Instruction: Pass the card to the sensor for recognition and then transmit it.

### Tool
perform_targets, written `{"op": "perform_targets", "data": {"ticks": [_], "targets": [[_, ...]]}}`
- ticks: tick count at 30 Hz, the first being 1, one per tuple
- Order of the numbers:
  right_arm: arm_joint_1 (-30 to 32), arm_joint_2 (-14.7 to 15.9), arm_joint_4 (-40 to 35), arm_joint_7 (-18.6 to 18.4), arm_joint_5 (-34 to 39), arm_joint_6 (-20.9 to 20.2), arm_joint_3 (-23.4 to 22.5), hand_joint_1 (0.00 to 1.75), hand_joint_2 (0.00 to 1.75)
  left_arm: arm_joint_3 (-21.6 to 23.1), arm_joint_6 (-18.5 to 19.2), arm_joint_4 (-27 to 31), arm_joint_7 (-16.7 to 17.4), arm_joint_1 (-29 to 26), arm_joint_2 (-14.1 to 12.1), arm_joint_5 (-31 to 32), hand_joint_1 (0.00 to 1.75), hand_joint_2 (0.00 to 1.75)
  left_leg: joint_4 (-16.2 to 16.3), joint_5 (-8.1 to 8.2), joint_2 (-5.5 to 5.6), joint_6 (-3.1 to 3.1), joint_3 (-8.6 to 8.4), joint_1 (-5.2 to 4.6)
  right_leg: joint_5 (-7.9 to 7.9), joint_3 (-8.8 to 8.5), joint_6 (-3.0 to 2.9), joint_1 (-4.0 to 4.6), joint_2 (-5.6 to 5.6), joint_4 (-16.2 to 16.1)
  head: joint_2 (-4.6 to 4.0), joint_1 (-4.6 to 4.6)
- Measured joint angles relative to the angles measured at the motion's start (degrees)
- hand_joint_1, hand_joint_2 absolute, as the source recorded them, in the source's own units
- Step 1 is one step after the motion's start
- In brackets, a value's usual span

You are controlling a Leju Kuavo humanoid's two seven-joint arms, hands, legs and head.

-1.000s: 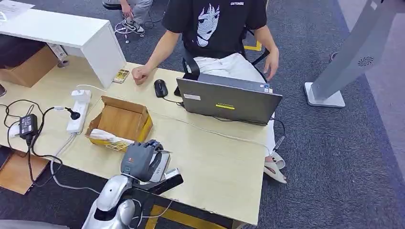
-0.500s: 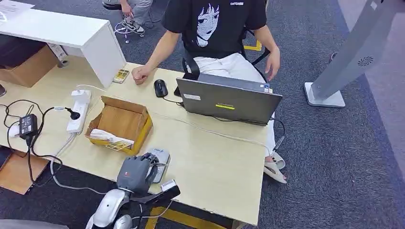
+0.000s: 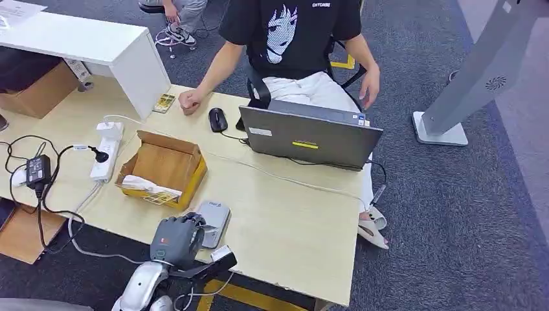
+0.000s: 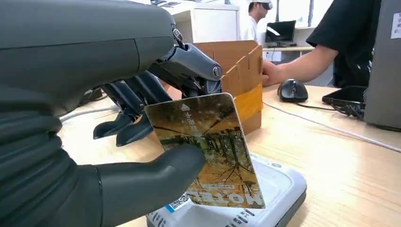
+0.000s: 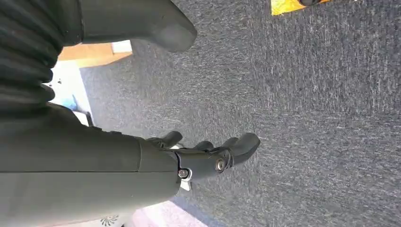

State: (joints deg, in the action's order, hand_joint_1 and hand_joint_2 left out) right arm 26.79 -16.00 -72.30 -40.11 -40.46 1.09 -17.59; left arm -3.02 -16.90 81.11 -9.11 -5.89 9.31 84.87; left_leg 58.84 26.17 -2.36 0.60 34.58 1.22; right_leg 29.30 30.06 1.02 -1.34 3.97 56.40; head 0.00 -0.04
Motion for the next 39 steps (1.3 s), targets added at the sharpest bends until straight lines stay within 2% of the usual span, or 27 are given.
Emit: {"op": "perform_targets", "data": {"ticks": [8,15,30,39], "targets": [[-0.6,0.0,0.8,0.0,-0.2,-0.2,-0.4,0.0,1.75,-2.0,0.2,-0.3,0.5,0.0,0.5,1.3,1.75,1.75,0.0,0.0,-0.01,0.0,-0.01,0.0,0.0,-0.01,0.0,0.0,0.0,0.0,0.0,0.0],[-1.1,0.0,1.7,0.0,-1.5,-1.0,-1.5,0.0,1.75,-3.6,1.8,-0.5,1.0,0.1,0.9,1.9,1.75,1.75,0.0,0.0,0.0,0.0,-0.03,0.0,0.0,-0.03,0.0,0.0,0.0,0.0,0.0,0.0],[-1.8,0.0,2.4,0.0,-2.2,-2.1,-2.7,0.0,1.75,-4.6,3.5,-1.9,1.0,0.9,1.0,2.5,1.75,1.75,0.0,0.0,0.0,0.0,-0.07,0.0,0.0,-0.07,0.0,0.0,0.0,0.0,0.0,0.0],[-1.8,0.0,2.4,0.0,-2.2,-2.3,-3.3,0.0,1.75,-5.3,5.8,0.1,-0.8,1.5,1.9,-1.2,1.75,1.75,0.0,0.0,0.0,0.0,-0.08,0.0,0.0,-0.08,0.0,0.0,0.0,0.0,0.0,0.02]]}}
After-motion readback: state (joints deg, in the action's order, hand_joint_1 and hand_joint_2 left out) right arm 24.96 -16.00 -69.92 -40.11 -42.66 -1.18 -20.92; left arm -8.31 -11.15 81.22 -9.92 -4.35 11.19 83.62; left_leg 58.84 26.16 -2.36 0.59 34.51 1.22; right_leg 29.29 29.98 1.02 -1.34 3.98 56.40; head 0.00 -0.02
